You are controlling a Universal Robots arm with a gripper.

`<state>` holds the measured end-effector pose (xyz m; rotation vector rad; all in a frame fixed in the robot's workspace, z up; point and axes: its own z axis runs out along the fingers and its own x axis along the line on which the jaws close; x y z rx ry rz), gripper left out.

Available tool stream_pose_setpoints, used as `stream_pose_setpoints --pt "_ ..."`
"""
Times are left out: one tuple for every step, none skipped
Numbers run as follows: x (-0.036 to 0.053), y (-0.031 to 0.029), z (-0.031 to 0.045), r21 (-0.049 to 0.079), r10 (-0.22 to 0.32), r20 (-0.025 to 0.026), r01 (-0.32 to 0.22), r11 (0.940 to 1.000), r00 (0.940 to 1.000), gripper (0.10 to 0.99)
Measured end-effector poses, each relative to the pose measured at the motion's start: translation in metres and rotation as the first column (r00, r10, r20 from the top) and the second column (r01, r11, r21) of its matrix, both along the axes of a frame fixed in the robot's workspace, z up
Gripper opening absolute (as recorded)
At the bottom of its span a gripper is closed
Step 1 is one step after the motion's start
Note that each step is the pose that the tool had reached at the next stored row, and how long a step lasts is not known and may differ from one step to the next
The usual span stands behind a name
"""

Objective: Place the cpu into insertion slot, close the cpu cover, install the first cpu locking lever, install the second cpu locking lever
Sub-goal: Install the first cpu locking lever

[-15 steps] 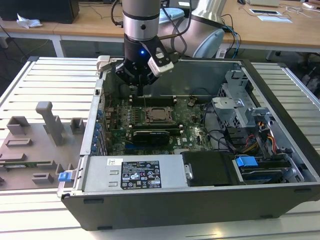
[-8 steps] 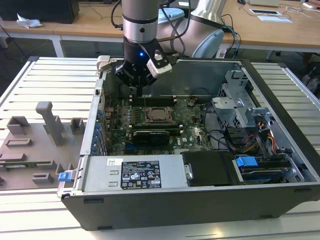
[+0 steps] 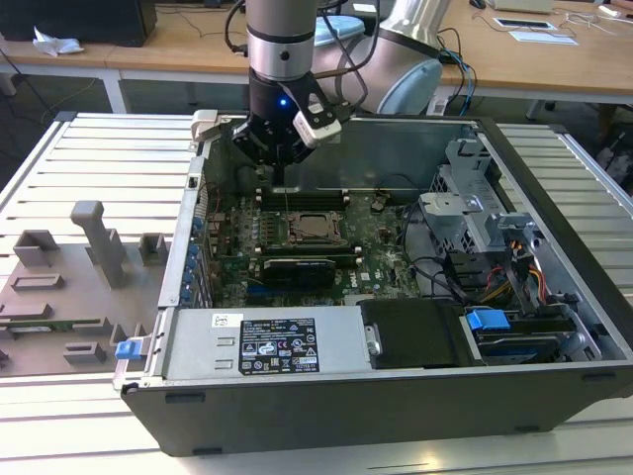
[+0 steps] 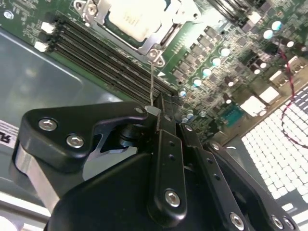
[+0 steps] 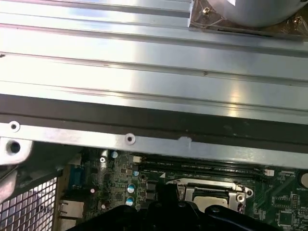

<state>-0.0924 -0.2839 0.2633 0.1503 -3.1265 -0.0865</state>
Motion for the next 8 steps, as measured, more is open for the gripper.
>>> stream_pose_setpoints --pt "0.0012 0.0003 -0.0002 0.0 0.0 0.0 0.0 1.0 1.0 0.106" --pt "0.0031 0.0005 -0.0004 0.0 0.0 0.0 0.0 1.0 1.0 0.106" --pt "0.0043 0.0005 -0.0006 0.0 0.0 0.0 0.0 1.0 1.0 0.106" --pt "0.0066 0.0005 -0.0009 0.0 0.0 0.0001 0.0 1.0 1.0 0.106" --pt "0.0099 0.0005 -0.0012 0.0 0.0 0.0 0.0 1.0 1.0 0.106" --pt "0.014 0.0005 -0.0016 0.0 0.0 0.0001 0.0 1.0 1.0 0.106" --pt "0.0161 0.0005 -0.0018 0.0 0.0 0.0 0.0 1.0 1.0 0.106" --pt "0.0182 0.0005 -0.0019 0.0 0.0 0.0 0.0 1.0 1.0 0.106"
